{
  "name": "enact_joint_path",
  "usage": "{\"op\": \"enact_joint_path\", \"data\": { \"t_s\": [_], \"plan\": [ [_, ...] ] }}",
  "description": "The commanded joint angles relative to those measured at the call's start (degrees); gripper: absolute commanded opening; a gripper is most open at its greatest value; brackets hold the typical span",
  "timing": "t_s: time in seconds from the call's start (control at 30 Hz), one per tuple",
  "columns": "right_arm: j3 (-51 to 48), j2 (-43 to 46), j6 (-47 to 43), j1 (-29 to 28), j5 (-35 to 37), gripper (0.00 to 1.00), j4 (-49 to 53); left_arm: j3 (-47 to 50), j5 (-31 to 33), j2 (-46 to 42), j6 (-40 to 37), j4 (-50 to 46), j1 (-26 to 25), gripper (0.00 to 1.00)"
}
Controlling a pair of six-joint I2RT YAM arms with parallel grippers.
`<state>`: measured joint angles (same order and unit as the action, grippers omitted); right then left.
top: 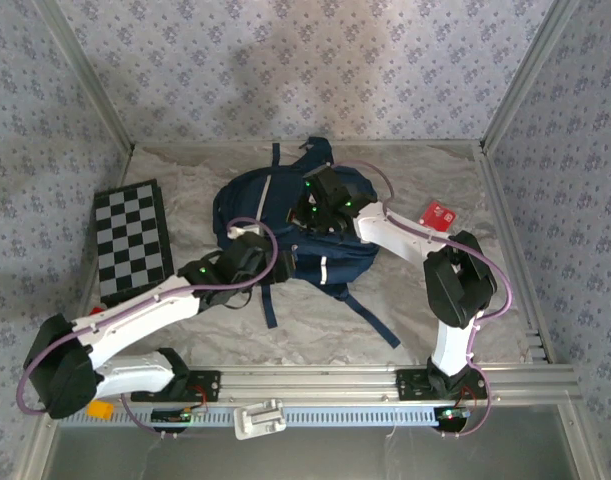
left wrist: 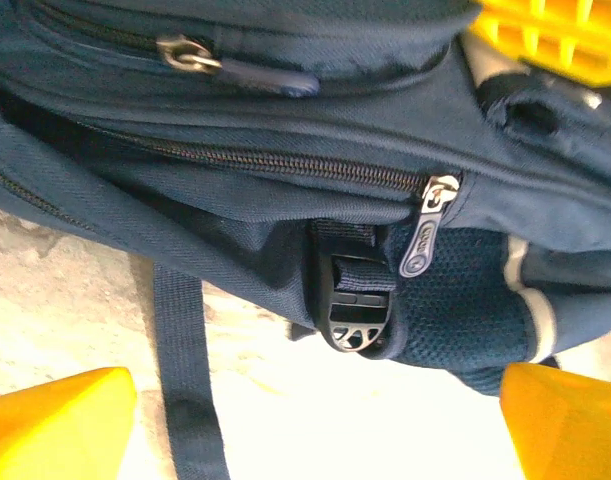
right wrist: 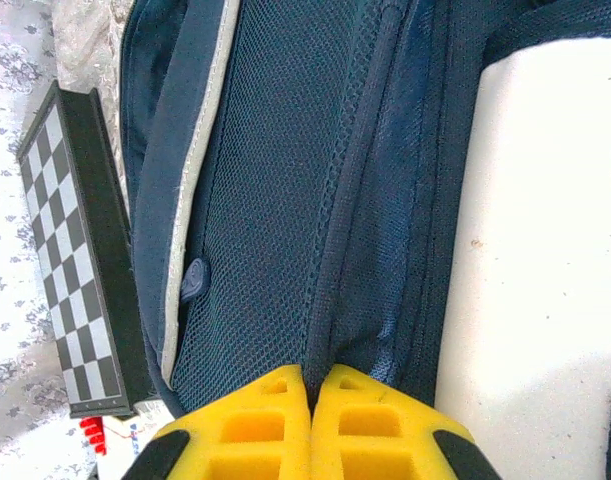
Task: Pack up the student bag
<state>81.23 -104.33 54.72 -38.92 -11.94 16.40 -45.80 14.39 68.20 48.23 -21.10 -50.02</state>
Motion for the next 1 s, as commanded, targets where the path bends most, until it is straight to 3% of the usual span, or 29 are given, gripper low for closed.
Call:
{"op": "enact_joint_path", "data": {
  "t_s": [0.0, 0.23, 0.47, 0.87, 0.97],
  "plan": [
    [3.00, 3.66, 1.22, -0.13, -2.98, 0.00, -6.56, -4.28, 11.04, 4.17, -2.42, -1.37, -3.12, 0.97],
    [3.34, 3.17, 2.01, 0.48, -4.46, 0.00, -7.08, -8.80, 15.61, 11.57, -3.32, -1.54, -4.56, 0.96],
    [3.76, 2.07, 2.85, 0.81, -5.80, 0.00, -8.05, -13.65, 17.73, 17.10, -5.41, -3.83, -4.56, 0.80],
    [4.99, 1.41, 2.49, 1.01, -6.25, 0.00, -7.79, -12.50, 12.87, 16.13, -10.45, -4.46, -1.37, 0.51],
    [5.25, 1.15, 2.43, 1.02, -6.49, 0.00, -7.65, -12.15, 9.52, 14.98, -14.57, -2.73, -0.96, 0.49]
  ]
}}
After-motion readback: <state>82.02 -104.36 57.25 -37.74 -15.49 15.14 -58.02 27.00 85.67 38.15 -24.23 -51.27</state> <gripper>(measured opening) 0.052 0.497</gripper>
